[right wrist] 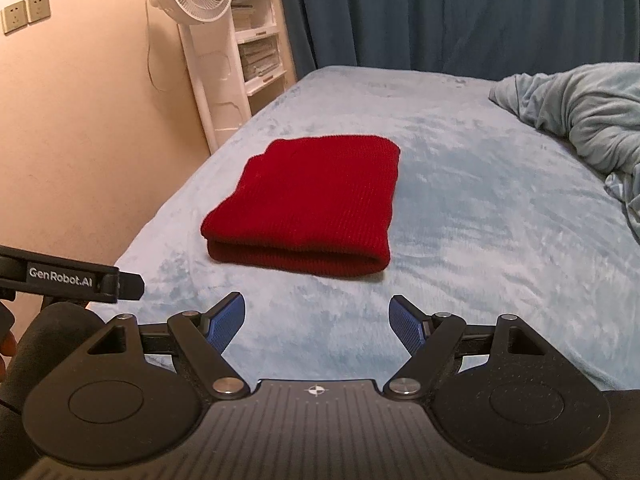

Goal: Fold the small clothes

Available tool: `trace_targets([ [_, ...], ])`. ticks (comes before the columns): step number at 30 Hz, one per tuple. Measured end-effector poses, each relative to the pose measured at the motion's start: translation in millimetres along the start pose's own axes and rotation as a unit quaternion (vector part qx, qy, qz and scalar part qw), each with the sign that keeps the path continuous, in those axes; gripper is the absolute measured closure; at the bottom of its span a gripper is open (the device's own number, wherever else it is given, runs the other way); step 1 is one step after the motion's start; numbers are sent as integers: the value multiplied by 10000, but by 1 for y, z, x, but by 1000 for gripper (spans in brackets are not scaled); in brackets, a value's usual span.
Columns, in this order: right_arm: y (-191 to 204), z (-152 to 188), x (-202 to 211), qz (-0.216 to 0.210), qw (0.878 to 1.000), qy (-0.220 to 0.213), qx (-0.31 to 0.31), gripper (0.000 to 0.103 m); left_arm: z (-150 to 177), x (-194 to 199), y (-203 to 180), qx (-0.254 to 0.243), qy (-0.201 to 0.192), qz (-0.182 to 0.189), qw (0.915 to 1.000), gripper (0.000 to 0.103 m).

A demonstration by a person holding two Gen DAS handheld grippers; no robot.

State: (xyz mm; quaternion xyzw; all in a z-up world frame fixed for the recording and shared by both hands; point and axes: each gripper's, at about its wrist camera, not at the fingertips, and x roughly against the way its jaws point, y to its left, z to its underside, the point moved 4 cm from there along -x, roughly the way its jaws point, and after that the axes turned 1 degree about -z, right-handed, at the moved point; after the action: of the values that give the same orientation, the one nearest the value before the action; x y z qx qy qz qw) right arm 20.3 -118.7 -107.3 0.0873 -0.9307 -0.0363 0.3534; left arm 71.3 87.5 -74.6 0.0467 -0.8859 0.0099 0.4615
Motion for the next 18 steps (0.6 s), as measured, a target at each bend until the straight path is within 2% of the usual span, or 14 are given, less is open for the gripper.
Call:
trace_targets([
  [3, -16, -7, -9, -249, 9985, 42, -479, 19, -7, -12, 5, 249, 112, 93, 9996, 0],
  [7, -55, -28, -32, -691, 9857, 225, -1518, 15, -23, -37, 7, 723, 391, 359, 9960, 0],
  [10, -85, -53, -57, -671, 9783, 331, -1934, 15, -37, -60, 8, 1316, 545, 738, 9870, 0],
  [12, -106, -73, -78, -630, 9753, 355, -2088, 15, -48, -78, 5, 1613, 582, 861, 9814, 0],
  [16, -139, -112, -130, -573, 9709, 387, -2292, 15, -66, -116, -6, 1803, 643, 781, 9784, 0],
  [18, -152, -132, -160, -598, 9703, 425, -2304, 15, -71, -137, -9, 2014, 713, 790, 9737, 0],
])
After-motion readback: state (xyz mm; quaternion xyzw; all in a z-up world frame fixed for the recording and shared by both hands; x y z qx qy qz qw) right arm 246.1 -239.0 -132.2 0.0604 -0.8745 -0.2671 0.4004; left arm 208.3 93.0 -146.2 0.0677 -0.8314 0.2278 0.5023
